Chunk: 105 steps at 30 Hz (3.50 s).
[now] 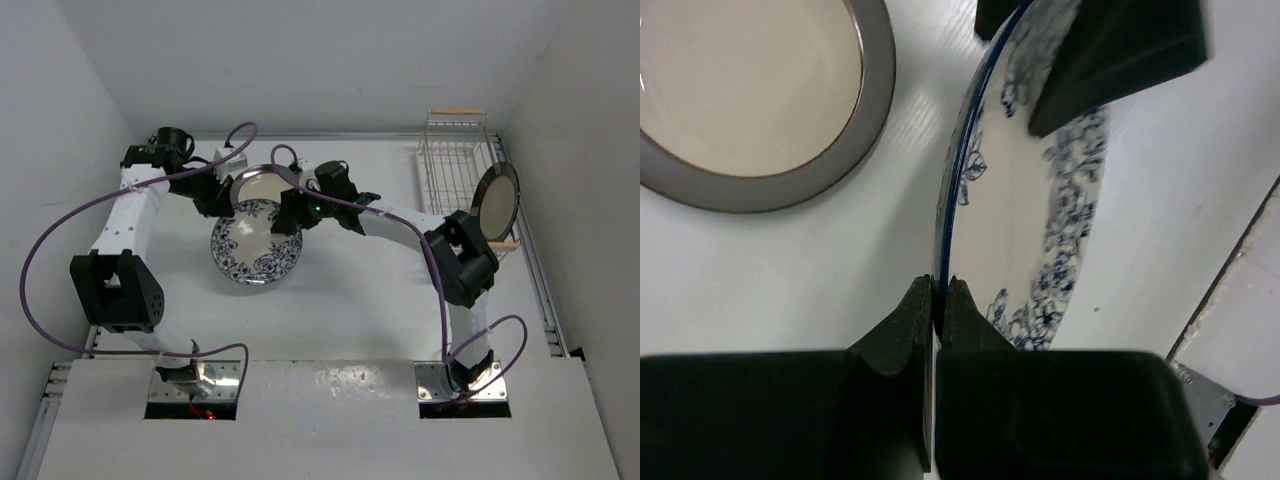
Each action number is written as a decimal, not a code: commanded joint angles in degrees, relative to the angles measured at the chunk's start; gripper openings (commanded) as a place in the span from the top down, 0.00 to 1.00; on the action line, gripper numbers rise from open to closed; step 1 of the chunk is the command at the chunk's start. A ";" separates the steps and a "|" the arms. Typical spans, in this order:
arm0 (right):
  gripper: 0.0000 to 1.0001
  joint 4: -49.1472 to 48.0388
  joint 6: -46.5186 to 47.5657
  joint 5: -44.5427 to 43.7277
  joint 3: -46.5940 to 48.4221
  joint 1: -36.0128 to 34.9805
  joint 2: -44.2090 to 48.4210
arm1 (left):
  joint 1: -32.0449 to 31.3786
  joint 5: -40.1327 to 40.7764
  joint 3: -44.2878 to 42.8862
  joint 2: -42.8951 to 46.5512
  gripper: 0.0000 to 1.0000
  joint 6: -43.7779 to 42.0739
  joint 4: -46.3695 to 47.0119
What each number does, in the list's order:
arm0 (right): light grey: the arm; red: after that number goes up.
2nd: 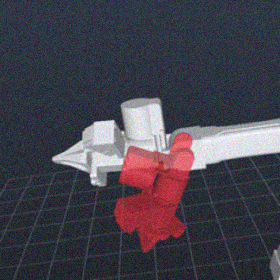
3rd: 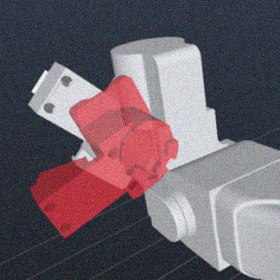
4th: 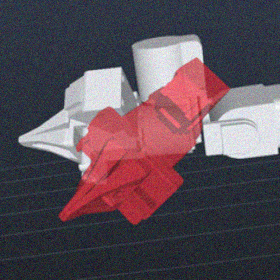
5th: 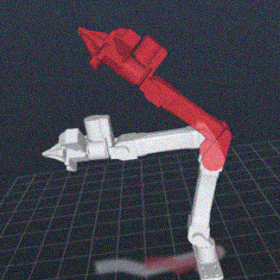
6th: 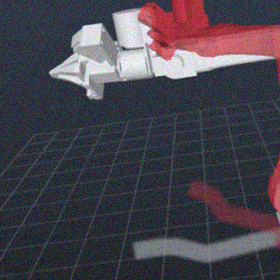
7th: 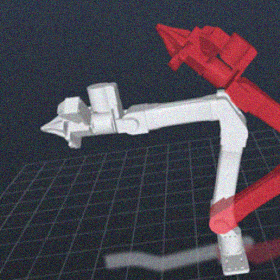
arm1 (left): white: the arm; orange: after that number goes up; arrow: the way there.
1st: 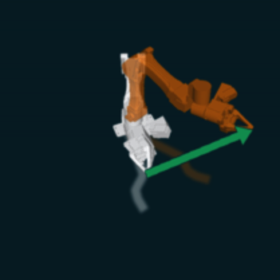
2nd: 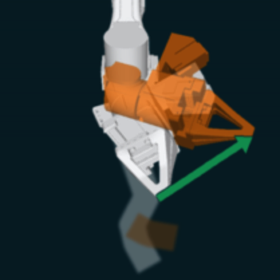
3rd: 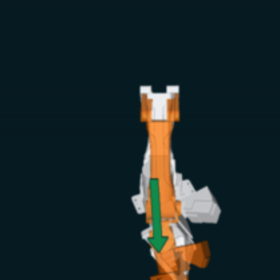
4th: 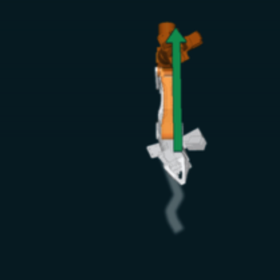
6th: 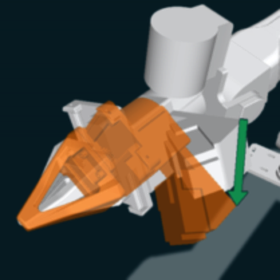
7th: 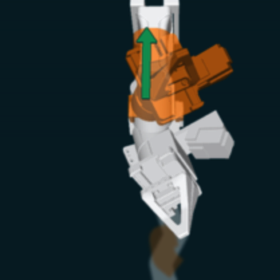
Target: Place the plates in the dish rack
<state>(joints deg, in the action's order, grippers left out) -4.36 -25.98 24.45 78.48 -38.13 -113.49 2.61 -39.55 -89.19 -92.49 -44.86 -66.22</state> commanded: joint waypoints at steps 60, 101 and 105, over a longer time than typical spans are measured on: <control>1.00 31.34 23.51 -47.82 -5.88 40.59 33.60 | 6.27 26.28 -4.24 1.08 0.07 32.38 19.81; 0.17 38.02 23.95 -45.36 0.88 42.09 36.06 | 6.79 21.29 -4.24 -6.02 0.07 31.85 19.81; 0.14 37.32 23.69 -45.02 4.75 41.56 36.94 | 6.00 19.52 -7.40 -14.61 0.07 33.25 19.81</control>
<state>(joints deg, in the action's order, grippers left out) 34.79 -2.52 -19.97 79.29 3.64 -78.37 8.71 -17.10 -94.21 -101.16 -12.84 -47.13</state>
